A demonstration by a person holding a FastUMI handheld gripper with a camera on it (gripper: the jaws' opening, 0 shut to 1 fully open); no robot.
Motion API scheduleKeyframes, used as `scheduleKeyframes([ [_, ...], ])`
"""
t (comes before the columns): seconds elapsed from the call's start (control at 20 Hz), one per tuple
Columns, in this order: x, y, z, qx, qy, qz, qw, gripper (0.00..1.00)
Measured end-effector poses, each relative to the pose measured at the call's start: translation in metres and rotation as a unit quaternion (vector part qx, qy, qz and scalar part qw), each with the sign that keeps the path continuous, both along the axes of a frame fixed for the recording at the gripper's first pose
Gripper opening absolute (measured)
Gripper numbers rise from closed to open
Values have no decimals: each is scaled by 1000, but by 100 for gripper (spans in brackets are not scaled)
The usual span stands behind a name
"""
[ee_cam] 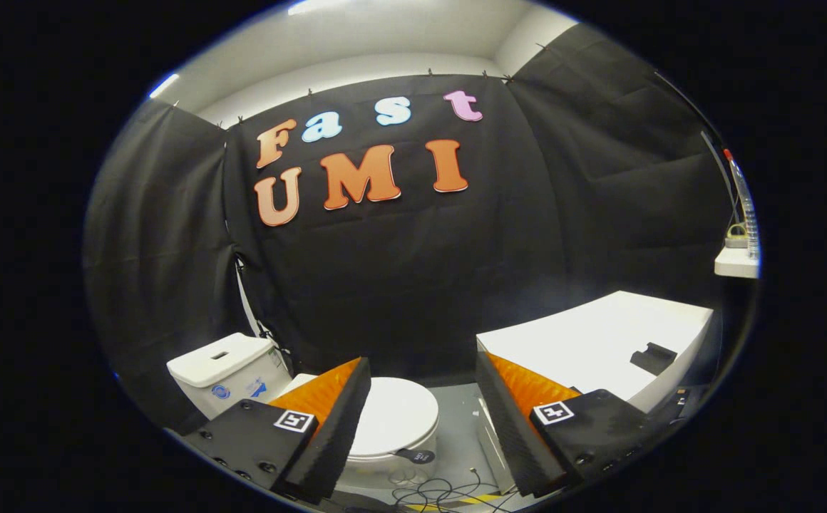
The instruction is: Open the toilet lid.
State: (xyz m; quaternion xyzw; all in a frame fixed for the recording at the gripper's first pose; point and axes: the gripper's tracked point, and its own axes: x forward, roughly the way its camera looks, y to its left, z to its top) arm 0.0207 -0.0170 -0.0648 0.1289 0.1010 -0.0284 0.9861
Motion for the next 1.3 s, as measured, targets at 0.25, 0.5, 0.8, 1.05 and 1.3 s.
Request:
scheduleKeyframes([
  [0.25,8,4,-19,34,28,-6,999,90],
  [0.5,22,32,-31,66,29,-21,997,79],
  [0.8,38,59,-83,125,41,-49,990,79],
  [1.05,18,41,-148,219,81,-113,966,79],
  [1.3,-5,40,-209,290,137,-139,937,79],
])
